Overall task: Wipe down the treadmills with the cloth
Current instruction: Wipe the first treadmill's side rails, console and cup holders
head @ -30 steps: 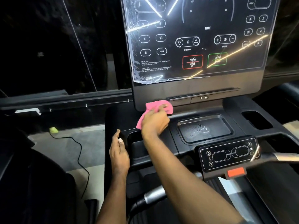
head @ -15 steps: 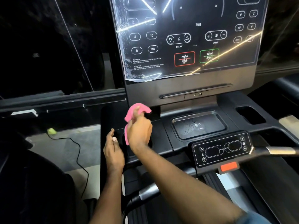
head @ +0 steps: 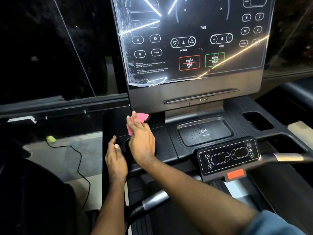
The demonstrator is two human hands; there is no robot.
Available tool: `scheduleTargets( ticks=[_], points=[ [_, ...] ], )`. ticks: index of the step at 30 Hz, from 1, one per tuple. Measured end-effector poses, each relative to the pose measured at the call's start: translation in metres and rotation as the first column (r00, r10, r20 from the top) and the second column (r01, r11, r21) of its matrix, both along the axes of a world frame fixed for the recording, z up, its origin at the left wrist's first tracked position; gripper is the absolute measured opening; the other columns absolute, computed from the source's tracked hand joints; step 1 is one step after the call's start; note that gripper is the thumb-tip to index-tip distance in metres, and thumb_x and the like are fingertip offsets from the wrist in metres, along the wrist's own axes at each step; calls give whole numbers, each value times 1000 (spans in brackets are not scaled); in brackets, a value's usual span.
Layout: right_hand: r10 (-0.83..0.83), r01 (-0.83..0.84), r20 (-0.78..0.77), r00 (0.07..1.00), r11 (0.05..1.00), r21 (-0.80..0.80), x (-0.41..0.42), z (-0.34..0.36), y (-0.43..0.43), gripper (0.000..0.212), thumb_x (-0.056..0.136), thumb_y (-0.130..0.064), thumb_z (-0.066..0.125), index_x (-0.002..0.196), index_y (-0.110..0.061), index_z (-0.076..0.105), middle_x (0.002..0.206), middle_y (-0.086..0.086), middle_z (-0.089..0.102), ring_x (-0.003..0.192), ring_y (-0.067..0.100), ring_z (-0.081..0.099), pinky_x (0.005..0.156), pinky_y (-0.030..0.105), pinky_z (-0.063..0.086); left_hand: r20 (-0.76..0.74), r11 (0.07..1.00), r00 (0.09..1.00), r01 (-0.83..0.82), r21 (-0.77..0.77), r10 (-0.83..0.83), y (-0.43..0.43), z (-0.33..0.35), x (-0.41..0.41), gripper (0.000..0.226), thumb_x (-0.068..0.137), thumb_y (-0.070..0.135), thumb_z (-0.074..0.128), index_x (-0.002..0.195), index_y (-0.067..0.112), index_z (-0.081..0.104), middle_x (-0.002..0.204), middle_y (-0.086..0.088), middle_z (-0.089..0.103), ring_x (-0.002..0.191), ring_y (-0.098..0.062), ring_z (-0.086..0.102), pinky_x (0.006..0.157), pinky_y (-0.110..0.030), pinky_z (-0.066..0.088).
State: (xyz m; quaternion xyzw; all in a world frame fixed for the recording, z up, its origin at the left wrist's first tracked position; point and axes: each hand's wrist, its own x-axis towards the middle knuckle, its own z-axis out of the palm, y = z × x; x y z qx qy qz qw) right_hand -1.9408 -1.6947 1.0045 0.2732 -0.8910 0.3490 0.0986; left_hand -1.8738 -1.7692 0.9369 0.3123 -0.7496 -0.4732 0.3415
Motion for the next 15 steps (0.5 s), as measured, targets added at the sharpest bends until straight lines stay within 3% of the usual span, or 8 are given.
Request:
scheduleTargets(
  ticks=[2,4,6,8,10,13,15],
  points=[
    [-93,105,73,993,977,-186,3,-10,20,58,86,-5,53,136,-32,63,142,-9,60,100,22,59,86,34,55,-3,1000,1000,-1,-14,1,0,-1,0,38,109,13,34,142,12,53,143,-7,56,133,-22,50,112,-30,34],
    [-296,361,215,931,838,-408,-1,-9,43,39,91,-15,46,124,-24,67,116,6,71,93,27,65,86,36,55,0,1000,1000,3,-15,-3,0,-2,-1,38,109,14,35,142,12,53,143,-7,57,132,-22,50,112,-31,35],
    [-481,563,295,826,671,-483,-21,2,59,45,97,-11,50,141,-14,58,133,17,65,113,33,64,96,34,45,6,1000,1000,15,-10,-15,1,-1,-1,38,109,14,35,143,12,53,143,-6,57,133,-20,50,112,-30,35],
    [-553,669,376,743,598,-441,-51,18,64,53,98,-4,54,151,-5,46,152,17,49,131,35,54,106,28,32,9,999,1000,25,-28,-25,3,-1,0,38,109,15,36,143,12,53,143,-7,57,132,-21,50,111,-31,36],
    [-549,684,413,727,633,-363,-68,34,60,55,98,-5,53,151,-10,46,151,15,51,126,39,57,102,33,34,20,999,999,33,-39,-32,3,0,0,38,109,15,36,143,12,53,143,-8,57,132,-22,51,109,-28,36],
    [-476,574,354,805,776,-260,-54,32,59,53,93,-4,53,143,-20,57,115,25,70,102,43,65,89,43,44,59,998,997,42,-35,-40,4,1,-2,38,108,15,38,143,14,53,143,-9,56,131,-24,51,107,-26,34],
    [-436,522,358,826,832,-189,-35,16,67,49,91,-7,54,135,-25,64,105,21,73,100,40,66,86,41,48,108,994,992,78,-77,-70,5,0,-3,38,107,15,39,143,15,53,144,-9,54,133,-26,49,108,-26,32]
  ],
)
